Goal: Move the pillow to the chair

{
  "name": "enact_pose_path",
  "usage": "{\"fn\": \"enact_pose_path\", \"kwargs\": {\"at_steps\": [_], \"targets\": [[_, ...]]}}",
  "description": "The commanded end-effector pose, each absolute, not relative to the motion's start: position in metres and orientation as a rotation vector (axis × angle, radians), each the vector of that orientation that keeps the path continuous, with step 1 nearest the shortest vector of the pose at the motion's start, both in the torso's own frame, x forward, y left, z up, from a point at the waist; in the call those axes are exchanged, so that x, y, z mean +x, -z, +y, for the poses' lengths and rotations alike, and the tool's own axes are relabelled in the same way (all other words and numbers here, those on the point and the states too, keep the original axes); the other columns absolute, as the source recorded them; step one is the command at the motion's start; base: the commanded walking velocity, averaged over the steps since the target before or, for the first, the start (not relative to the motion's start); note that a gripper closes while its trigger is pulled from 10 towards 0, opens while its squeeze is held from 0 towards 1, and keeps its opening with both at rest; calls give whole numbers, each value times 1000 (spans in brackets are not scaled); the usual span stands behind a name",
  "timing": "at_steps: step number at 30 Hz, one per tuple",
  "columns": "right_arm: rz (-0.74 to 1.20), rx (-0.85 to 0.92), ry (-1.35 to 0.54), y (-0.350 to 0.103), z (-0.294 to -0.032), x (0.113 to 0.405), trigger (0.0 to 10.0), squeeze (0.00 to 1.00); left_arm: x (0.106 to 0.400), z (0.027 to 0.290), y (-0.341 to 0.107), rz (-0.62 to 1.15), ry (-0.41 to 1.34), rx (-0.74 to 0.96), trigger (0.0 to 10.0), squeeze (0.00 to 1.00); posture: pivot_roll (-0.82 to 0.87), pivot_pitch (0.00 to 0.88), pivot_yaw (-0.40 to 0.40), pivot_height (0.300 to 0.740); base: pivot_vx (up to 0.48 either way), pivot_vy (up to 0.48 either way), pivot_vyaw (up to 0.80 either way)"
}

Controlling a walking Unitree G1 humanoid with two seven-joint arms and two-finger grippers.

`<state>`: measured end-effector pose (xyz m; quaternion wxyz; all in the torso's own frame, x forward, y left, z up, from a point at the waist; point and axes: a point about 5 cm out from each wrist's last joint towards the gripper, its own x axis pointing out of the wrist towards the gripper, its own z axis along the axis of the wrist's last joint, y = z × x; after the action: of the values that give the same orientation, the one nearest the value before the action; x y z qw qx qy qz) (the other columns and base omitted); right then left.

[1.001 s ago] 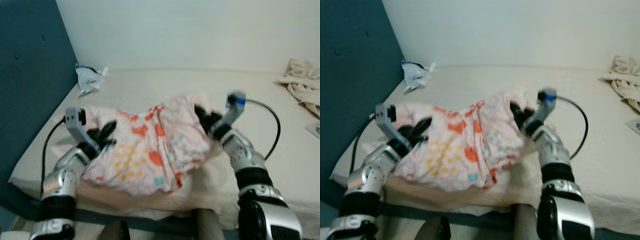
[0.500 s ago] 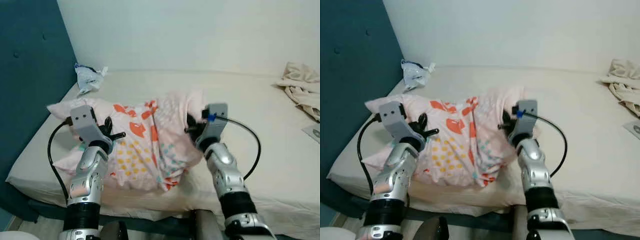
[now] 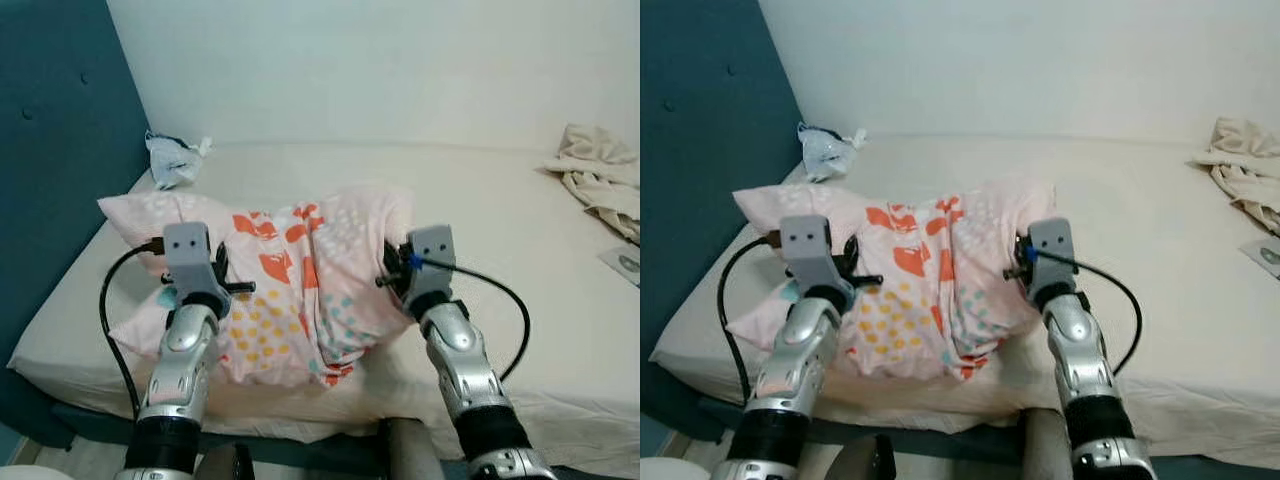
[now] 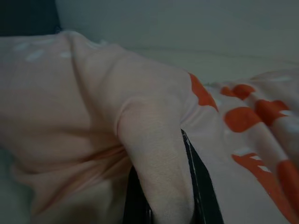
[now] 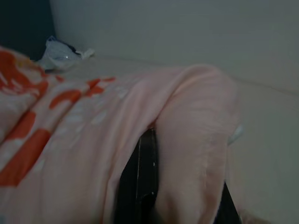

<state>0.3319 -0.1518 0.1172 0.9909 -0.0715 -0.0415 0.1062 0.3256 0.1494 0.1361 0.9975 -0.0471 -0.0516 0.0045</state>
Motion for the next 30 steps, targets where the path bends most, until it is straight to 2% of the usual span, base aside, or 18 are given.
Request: {"fn": "enact_pose_path", "kwargs": {"at_steps": [1,7,10,12,15,23,25,28,30], "targets": [[-115,-144,-272,-121,-139,330,10000,0,324,145,-135,-120,12,-62,10000,0,-27,41,20,575,0,0,0],[-121,-140,-261,-121,-141,327,10000,0,320,148,-126,-96,14,-47,10000,0,-21,17,17,584,0,0,0],[-126,-144,-259,-121,-141,327,10000,0,319,149,-129,-112,11,-72,10000,0,-25,45,9,594,0,0,0],[-127,-150,-269,-120,-138,326,10000,0,318,148,-127,-115,31,0,10000,0,-19,31,3,604,0,0,0],[-138,-147,-280,-122,-136,326,10000,0,318,149,-129,-123,21,13,10000,0,-12,24,5,614,0,0,0],[-136,-144,-267,-126,-139,331,10000,0,323,154,-133,-148,-7,9,10000,0,-19,36,-6,644,0,0,0],[-127,-166,-273,-125,-141,333,10000,0,326,155,-135,-154,-19,3,10000,0,-11,14,-11,654,0,0,0],[-133,-167,-282,-130,-139,338,10000,0,332,161,-142,-166,-42,-20,10000,0,-19,50,-7,664,0,0,0],[-140,-171,-292,-133,-138,340,10000,0,335,164,-145,-172,-47,-15,10000,0,-14,32,-10,669,0,0,0]]}}
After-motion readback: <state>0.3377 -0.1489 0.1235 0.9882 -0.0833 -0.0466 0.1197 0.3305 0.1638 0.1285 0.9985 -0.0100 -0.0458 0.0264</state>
